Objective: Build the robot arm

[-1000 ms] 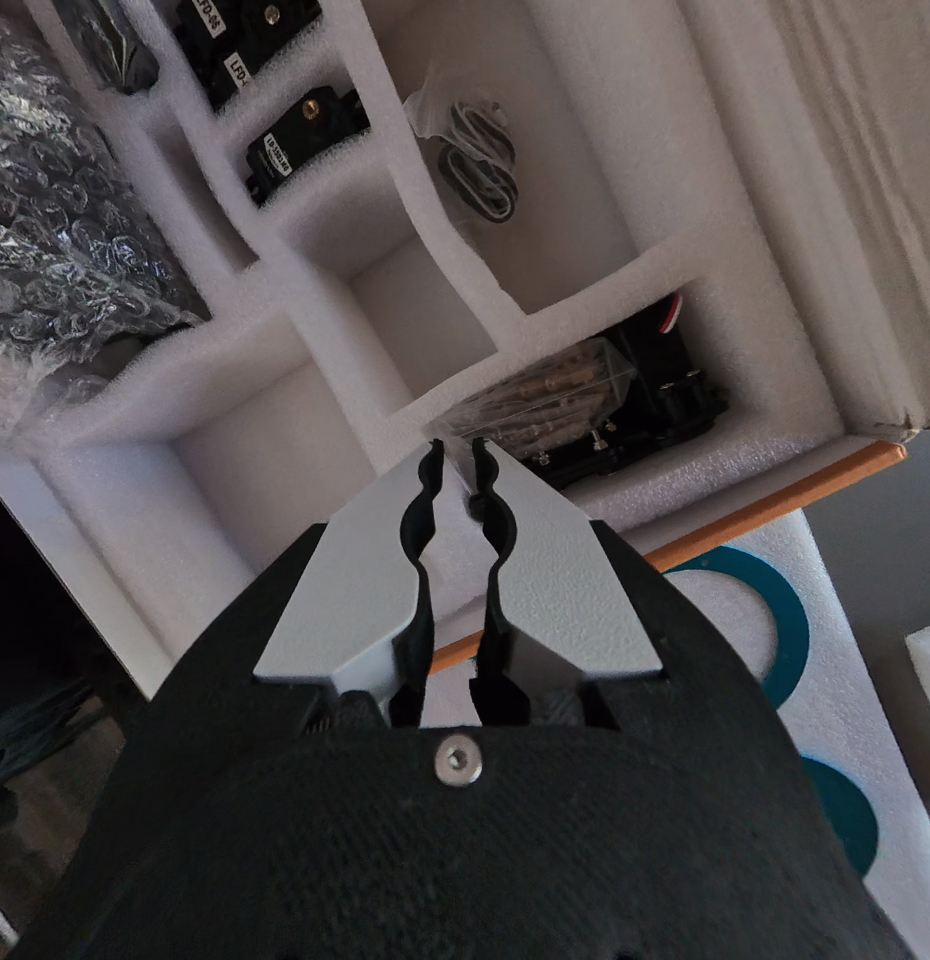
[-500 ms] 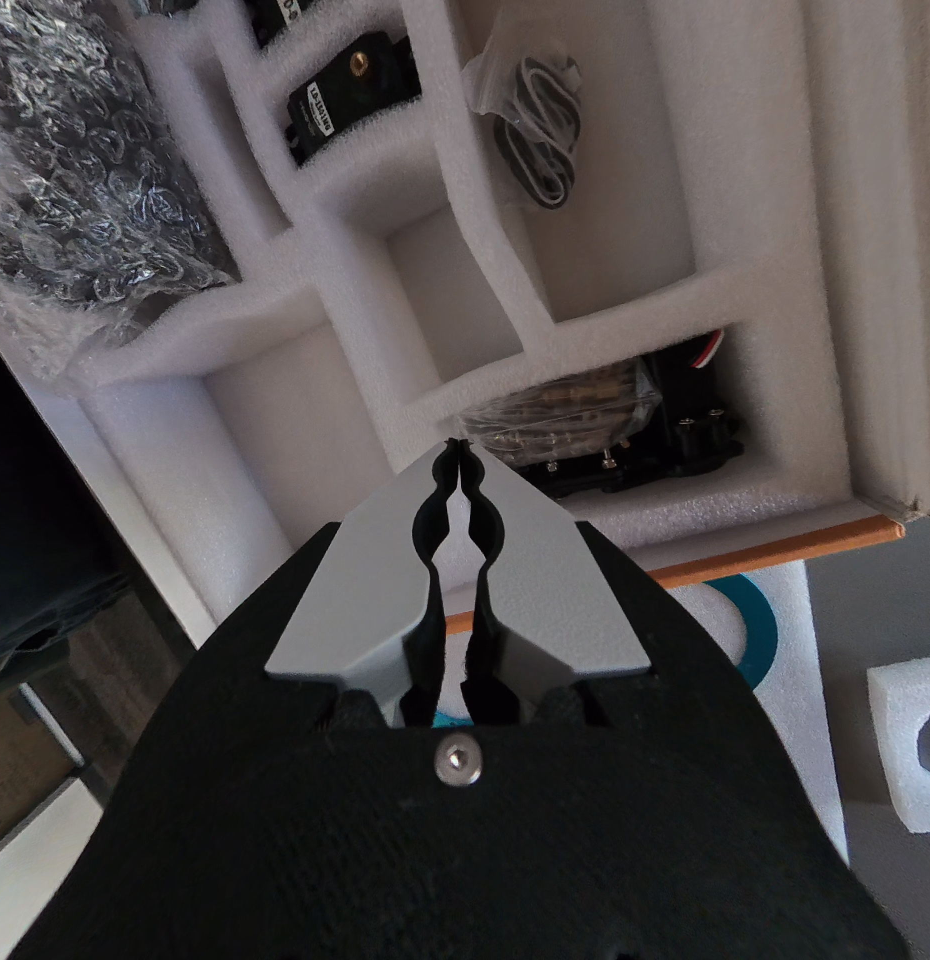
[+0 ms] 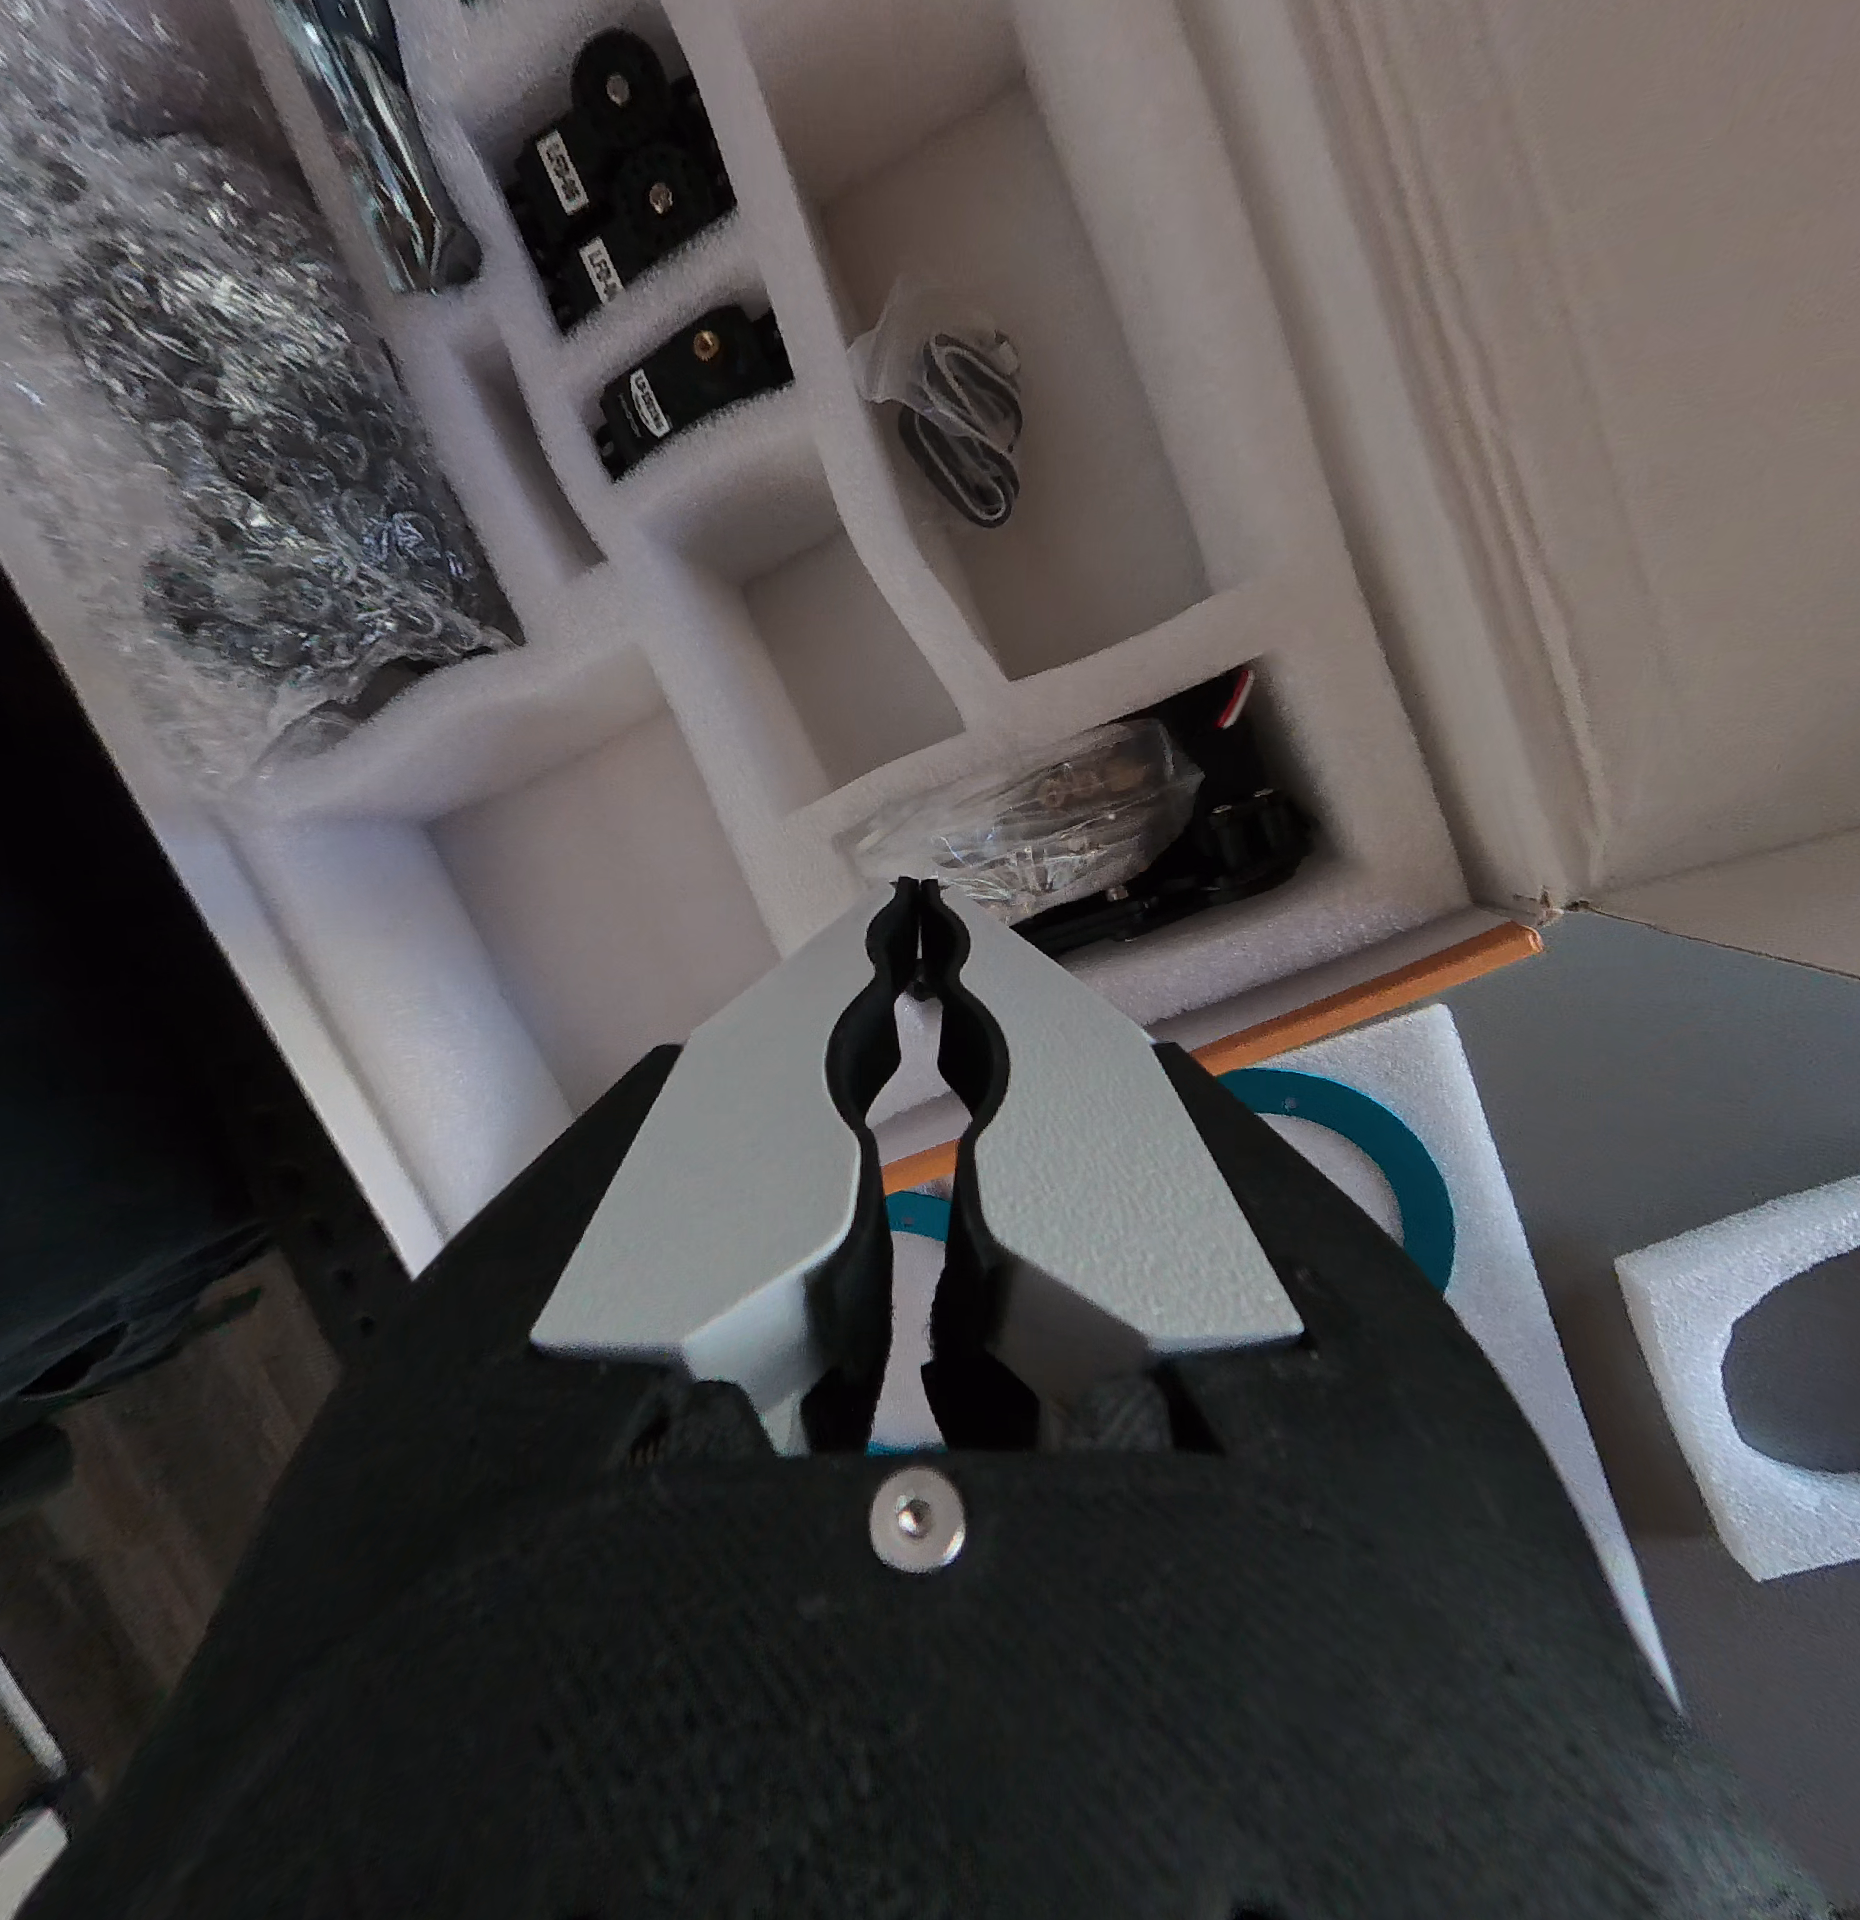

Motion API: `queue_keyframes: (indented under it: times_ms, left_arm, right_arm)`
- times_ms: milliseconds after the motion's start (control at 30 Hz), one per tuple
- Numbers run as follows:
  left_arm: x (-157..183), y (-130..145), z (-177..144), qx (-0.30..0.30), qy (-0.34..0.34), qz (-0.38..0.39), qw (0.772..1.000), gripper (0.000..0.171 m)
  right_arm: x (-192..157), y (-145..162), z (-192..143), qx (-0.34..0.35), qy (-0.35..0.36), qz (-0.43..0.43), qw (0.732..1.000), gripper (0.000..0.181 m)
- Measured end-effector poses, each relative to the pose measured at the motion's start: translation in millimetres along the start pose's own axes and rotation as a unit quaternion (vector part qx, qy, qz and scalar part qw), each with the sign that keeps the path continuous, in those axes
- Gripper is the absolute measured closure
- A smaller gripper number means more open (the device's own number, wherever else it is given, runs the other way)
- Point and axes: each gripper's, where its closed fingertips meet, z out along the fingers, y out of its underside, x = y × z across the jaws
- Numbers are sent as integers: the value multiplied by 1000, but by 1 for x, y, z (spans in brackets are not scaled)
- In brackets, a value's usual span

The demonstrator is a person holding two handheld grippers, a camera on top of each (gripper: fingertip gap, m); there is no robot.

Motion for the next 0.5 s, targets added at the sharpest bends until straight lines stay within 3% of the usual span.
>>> queue_keyframes:
  times_ms: [167,300,500]
  left_arm:
    - [-2,-1,-3,13,9,-32,999,161]
    - [0,-8,3,31,22,-70,997,141]
    - [1,-48,28,75,17,-80,994,123]
  right_arm:
    - [2,-16,-27,52,-38,53,996,181]
    - [-8,-31,-47,94,-64,85,990,181]
    - [-48,-73,-72,179,-98,136,970,181]
